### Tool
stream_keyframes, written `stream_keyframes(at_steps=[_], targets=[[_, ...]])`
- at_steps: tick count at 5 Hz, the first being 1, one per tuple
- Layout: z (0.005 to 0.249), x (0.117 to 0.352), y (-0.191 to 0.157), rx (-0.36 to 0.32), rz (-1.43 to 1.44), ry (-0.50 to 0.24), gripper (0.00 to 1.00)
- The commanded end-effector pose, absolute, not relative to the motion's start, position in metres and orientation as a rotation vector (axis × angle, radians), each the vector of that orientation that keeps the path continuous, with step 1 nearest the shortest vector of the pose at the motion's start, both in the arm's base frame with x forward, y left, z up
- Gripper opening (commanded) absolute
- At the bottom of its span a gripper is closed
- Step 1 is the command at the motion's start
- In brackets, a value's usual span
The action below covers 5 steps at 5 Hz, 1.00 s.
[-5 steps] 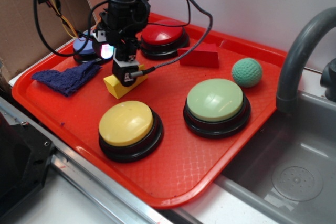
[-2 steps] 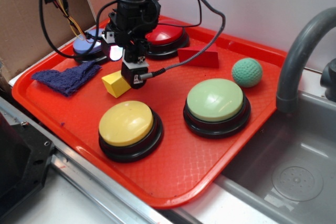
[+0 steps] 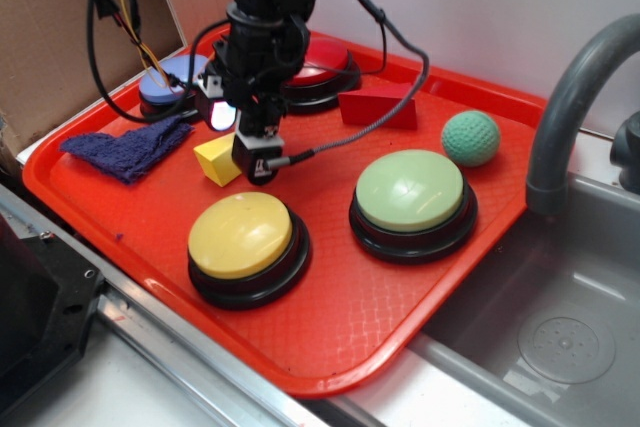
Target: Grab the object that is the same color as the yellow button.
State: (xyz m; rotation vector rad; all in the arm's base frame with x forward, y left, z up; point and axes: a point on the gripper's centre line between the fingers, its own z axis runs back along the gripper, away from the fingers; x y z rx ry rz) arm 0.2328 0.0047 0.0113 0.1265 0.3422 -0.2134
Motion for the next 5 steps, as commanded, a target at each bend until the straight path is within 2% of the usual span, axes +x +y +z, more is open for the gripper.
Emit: stream_keyframes(at_steps=[1,2,3,4,5], targets=[[0.01,0.24,0.007,0.12,-0.184,0.322,0.0],[0.03,0.237,0.014,0.093,-0.192,0.322,0.0],[0.081,0.228,0.036,0.115,-0.096,0.146,0.0],[0.129,0.199,0.06,0.045,0.125,0.038,0.0],[0.176,0.19,0.064,0.002,0.134,-0.02,0.0]])
